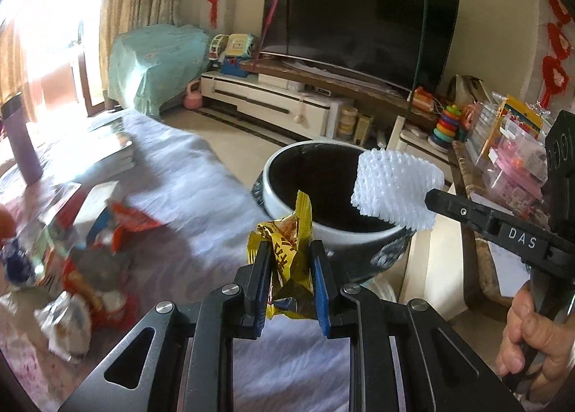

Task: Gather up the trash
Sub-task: 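Carry both items over the trash bin and open both grippers to drop them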

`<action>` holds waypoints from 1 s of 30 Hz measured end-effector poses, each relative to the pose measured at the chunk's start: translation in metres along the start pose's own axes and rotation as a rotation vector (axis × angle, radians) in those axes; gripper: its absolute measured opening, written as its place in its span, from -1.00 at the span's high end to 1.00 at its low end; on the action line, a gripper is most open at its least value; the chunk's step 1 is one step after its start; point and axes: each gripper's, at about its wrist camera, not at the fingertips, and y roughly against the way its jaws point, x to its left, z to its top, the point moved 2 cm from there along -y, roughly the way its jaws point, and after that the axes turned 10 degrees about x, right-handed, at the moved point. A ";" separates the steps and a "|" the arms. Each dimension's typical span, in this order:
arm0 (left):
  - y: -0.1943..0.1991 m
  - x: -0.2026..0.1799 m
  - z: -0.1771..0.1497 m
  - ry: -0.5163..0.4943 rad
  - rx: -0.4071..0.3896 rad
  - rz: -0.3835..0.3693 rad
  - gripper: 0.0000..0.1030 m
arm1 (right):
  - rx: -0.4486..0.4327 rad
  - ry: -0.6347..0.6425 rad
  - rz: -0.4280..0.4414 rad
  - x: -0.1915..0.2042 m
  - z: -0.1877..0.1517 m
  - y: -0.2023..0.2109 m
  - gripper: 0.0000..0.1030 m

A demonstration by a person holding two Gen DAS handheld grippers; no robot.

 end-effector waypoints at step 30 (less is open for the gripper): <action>-0.096 -0.027 0.090 -0.031 0.069 -0.015 0.58 | 0.073 -0.015 -0.051 -0.044 0.041 -0.046 0.80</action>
